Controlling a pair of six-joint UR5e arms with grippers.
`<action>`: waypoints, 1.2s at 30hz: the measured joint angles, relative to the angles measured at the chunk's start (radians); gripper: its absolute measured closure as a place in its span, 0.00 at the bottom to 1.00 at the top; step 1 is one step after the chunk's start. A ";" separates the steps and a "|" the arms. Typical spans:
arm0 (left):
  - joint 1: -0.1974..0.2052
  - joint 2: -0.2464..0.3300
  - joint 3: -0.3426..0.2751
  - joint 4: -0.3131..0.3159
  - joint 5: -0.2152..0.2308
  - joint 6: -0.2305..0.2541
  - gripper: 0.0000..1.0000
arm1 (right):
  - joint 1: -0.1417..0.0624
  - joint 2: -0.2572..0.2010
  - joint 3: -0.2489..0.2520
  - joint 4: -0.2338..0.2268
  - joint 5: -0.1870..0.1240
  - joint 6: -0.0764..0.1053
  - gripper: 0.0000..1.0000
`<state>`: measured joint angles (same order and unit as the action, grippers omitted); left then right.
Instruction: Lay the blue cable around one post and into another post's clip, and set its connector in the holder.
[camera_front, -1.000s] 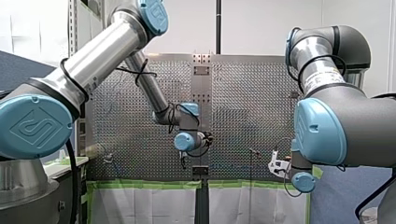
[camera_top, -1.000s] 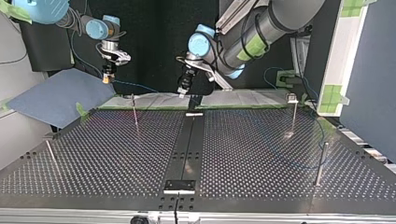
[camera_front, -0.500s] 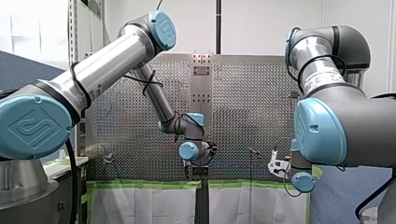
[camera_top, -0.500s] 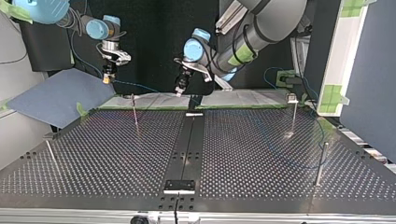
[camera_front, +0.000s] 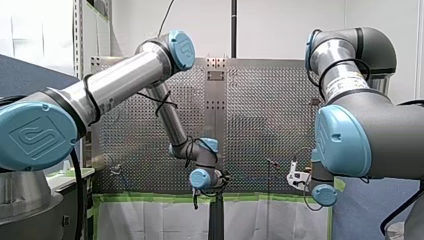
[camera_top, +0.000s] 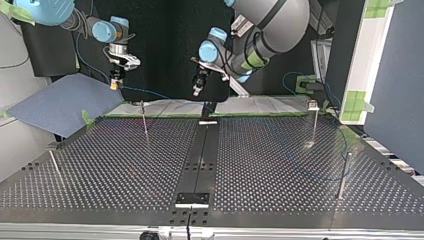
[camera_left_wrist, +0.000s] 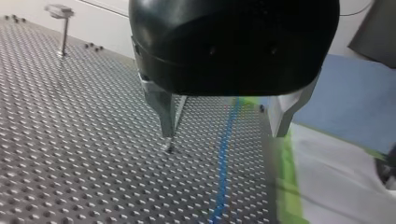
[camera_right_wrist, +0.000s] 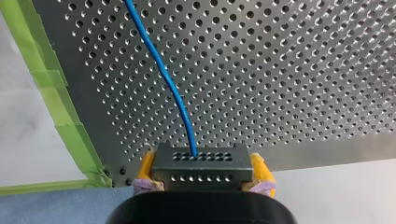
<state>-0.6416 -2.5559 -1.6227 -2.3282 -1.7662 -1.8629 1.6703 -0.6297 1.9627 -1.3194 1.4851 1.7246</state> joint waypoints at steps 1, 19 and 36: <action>0.000 -0.007 0.000 0.001 0.000 0.000 0.00 | 0.000 0.000 0.000 0.000 0.000 0.000 1.00; -0.009 -0.162 0.078 -0.037 -0.036 0.081 0.00 | 0.003 0.000 -0.001 0.000 0.000 0.000 1.00; -0.021 -0.109 0.153 -0.051 -0.105 0.102 0.00 | 0.007 0.000 -0.009 0.016 0.000 -0.011 1.00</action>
<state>-0.6627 -2.6654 -1.4700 -2.3795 -1.8707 -1.7611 1.6775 -0.6295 1.9541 -1.3030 1.4851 1.7136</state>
